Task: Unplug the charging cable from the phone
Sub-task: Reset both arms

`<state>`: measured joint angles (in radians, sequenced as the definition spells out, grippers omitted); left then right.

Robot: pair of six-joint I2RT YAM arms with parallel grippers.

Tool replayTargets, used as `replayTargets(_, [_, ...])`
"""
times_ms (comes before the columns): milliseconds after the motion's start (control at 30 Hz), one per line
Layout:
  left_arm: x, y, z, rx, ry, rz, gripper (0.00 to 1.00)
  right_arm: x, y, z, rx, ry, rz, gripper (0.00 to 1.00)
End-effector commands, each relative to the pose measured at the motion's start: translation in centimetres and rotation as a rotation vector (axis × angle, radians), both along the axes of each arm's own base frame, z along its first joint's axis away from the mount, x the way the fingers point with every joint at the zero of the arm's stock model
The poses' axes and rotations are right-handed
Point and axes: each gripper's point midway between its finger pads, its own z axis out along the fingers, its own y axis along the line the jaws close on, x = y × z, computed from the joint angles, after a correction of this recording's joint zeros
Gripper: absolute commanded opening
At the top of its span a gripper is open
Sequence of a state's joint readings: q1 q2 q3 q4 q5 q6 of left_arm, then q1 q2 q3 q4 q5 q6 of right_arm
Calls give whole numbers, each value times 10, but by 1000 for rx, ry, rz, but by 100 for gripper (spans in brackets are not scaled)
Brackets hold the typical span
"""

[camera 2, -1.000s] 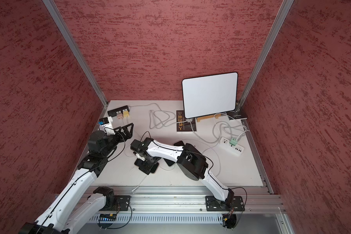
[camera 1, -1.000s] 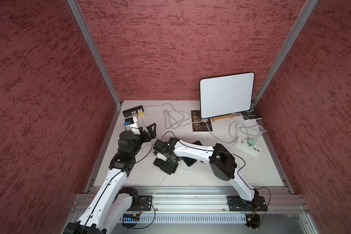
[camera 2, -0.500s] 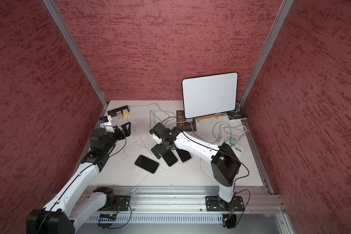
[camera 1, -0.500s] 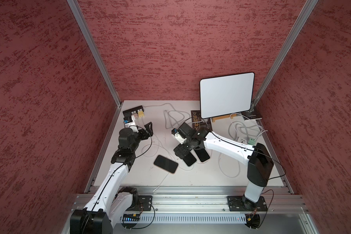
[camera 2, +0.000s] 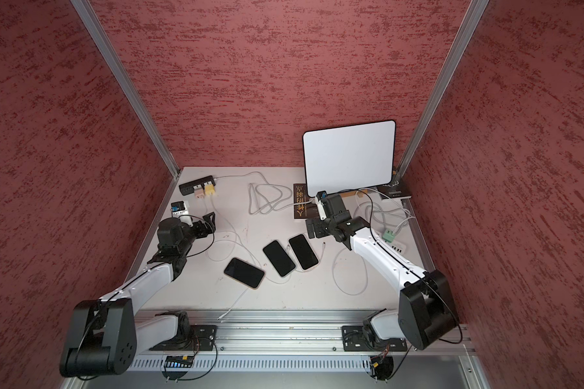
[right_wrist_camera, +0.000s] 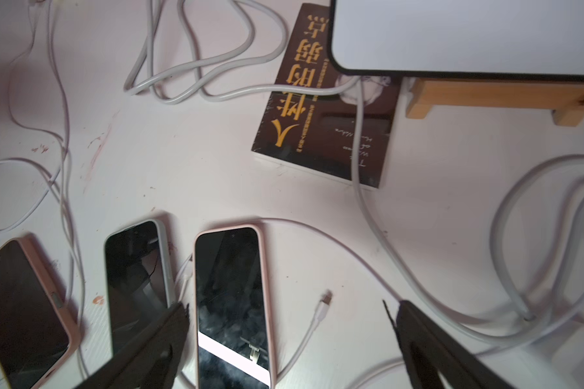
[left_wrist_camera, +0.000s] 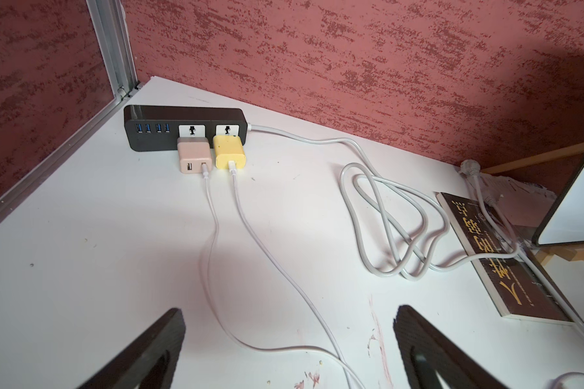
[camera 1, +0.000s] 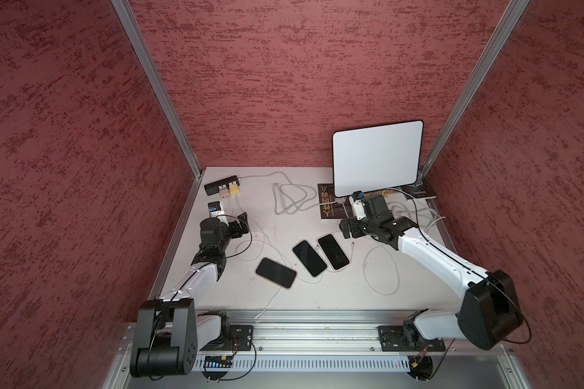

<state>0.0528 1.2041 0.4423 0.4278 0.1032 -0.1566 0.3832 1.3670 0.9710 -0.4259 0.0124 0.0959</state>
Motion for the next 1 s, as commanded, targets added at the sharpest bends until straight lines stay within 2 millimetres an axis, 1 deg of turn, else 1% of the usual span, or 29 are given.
replayTargets(0, [11, 12, 6, 91, -52, 23, 100, 26, -45, 6, -17, -134, -137, 99])
replayTargets(167, [20, 11, -19, 105, -14, -3, 100, 42, -82, -7, -73, -226, -212, 99])
replayTargets(233, [23, 12, -20, 114, -14, -3, 100, 47, -92, -11, -71, -253, -231, 99])
replayTargets(300, [24, 14, -17, 132, -52, 6, 100, 51, -101, -14, -65, -274, -251, 99])
replayTargets(367, [24, 17, -24, 125, -72, 10, 100, 54, -109, -15, -60, -310, -258, 99])
replayTargets(467, [24, 9, -32, 134, -89, -30, 100, 56, -121, -17, -68, -369, -285, 99])
replayTargets(567, [24, 5, -35, 155, -99, -36, 100, 55, -124, -17, -53, -453, -288, 99])
replayTargets(600, [24, 5, -35, 155, -100, -32, 100, 55, -122, -15, -49, -482, -273, 99])
replayTargets(667, [23, 8, -35, 159, -99, -10, 100, 56, -125, -10, -55, -528, -290, 99])
replayTargets(733, [24, 9, -36, 171, -96, 7, 100, 54, -127, -15, -58, -542, -295, 99])
replayTargets(800, [24, 8, -36, 182, -95, 16, 100, 53, -127, -15, -52, -564, -296, 99])
replayTargets(833, [24, 8, -35, 188, -98, 22, 100, 54, -128, -25, -55, -550, -297, 99])
replayTargets(900, [23, 8, -35, 204, -101, 37, 100, 54, -131, -27, -48, -550, -314, 99])
replayTargets(967, [23, 9, -34, 218, -107, 59, 100, 52, -132, -24, -40, -580, -318, 99])
